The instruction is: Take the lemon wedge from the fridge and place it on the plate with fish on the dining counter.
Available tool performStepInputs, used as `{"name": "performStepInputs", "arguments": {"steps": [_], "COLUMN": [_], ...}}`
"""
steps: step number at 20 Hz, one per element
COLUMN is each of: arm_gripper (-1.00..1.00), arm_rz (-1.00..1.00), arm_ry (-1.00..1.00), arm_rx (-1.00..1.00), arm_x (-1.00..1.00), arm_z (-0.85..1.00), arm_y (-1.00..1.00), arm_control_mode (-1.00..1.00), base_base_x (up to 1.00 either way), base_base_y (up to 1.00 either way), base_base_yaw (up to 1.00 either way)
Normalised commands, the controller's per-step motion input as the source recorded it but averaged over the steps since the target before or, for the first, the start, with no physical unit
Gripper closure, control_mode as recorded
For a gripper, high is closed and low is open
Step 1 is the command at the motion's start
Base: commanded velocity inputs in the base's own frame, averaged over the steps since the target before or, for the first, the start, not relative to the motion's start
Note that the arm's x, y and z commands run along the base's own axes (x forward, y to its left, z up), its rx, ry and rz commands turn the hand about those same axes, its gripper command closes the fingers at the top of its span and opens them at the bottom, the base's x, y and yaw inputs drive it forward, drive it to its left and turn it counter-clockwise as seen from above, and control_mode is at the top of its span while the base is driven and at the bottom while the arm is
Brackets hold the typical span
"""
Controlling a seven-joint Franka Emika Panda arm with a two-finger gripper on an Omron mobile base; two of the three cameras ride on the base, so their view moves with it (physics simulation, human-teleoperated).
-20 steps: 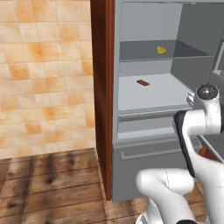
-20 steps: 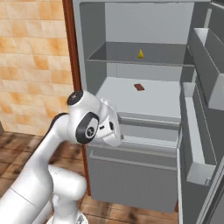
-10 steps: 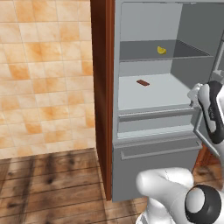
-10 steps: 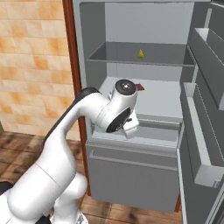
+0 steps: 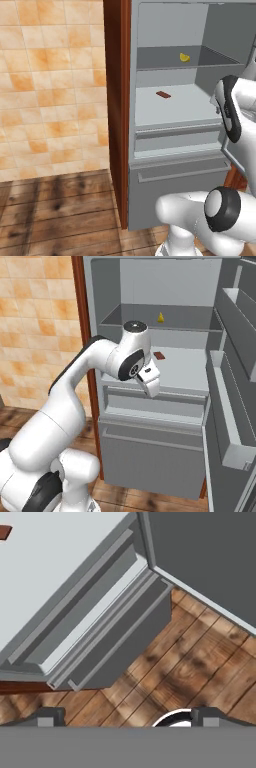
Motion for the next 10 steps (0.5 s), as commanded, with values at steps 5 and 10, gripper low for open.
{"name": "performStepInputs", "arguments": {"steps": [5, 10], "arm_gripper": [-1.0, -1.0], "arm_rz": [0.01, 0.03], "arm_ry": [-0.02, -0.07], "arm_rx": [-0.01, -0.01], "arm_x": [0.0, 0.01], "arm_z": [0.0, 0.0], "arm_y": [-0.1, -0.5], "arm_control_mode": [-1.0, -1.0], "base_base_x": [0.0, 0.0], "base_base_y": [0.0, 0.0], "base_base_yaw": [0.0, 0.0]}}
